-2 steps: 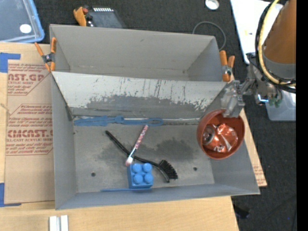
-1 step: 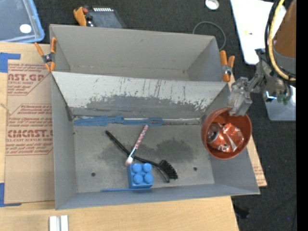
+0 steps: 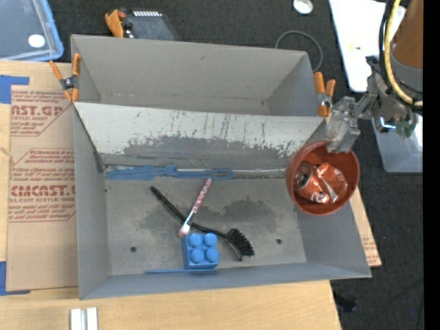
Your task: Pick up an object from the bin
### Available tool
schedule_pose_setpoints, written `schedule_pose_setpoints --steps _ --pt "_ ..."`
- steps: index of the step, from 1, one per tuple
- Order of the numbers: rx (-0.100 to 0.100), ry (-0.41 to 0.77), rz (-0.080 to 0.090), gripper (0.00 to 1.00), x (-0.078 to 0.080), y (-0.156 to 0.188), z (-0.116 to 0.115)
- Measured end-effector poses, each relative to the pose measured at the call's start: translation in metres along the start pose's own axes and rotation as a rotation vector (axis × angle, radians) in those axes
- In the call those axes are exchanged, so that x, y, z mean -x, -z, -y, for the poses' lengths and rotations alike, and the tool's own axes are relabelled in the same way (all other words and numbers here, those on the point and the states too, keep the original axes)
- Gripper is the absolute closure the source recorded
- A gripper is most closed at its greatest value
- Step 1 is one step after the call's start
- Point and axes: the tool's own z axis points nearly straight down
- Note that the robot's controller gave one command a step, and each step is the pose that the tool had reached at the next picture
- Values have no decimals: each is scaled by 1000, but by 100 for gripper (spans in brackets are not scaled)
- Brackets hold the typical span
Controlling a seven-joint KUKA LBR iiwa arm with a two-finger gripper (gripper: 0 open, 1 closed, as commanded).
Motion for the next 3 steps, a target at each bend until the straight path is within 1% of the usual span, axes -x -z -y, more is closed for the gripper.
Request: schedule_pose_setpoints --steps 1,2,3 --pt "1 59 -16 100 -6 -47 -5" --pt "0 89 -1 100 13 -68 -34" --pt "-1 209 0 100 22 -121 -34"
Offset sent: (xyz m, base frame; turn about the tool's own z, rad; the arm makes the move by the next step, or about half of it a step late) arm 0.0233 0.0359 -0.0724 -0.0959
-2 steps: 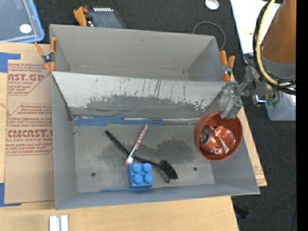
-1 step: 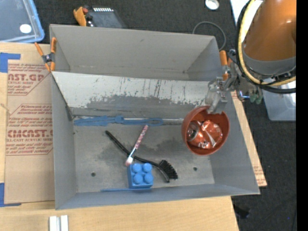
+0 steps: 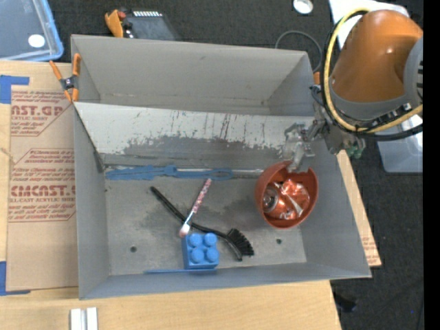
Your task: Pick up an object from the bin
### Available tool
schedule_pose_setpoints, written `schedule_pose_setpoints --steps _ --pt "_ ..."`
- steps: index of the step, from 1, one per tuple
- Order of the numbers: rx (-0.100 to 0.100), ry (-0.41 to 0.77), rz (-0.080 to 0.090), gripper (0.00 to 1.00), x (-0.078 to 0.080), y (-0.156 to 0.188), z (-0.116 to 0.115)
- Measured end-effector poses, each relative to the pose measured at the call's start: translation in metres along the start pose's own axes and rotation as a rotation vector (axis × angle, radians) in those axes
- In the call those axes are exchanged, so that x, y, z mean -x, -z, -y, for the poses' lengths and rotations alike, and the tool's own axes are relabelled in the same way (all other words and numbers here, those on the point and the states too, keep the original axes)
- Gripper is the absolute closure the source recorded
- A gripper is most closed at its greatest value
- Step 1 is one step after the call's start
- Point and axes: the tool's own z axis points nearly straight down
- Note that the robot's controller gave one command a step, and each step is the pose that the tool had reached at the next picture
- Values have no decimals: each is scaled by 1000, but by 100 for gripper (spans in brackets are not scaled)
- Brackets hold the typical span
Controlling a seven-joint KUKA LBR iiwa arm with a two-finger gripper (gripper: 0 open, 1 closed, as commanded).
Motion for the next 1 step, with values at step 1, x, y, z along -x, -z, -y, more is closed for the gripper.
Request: schedule_pose_setpoints --steps 1 --pt "-2 -5 -1 100 -6 -19 -14"
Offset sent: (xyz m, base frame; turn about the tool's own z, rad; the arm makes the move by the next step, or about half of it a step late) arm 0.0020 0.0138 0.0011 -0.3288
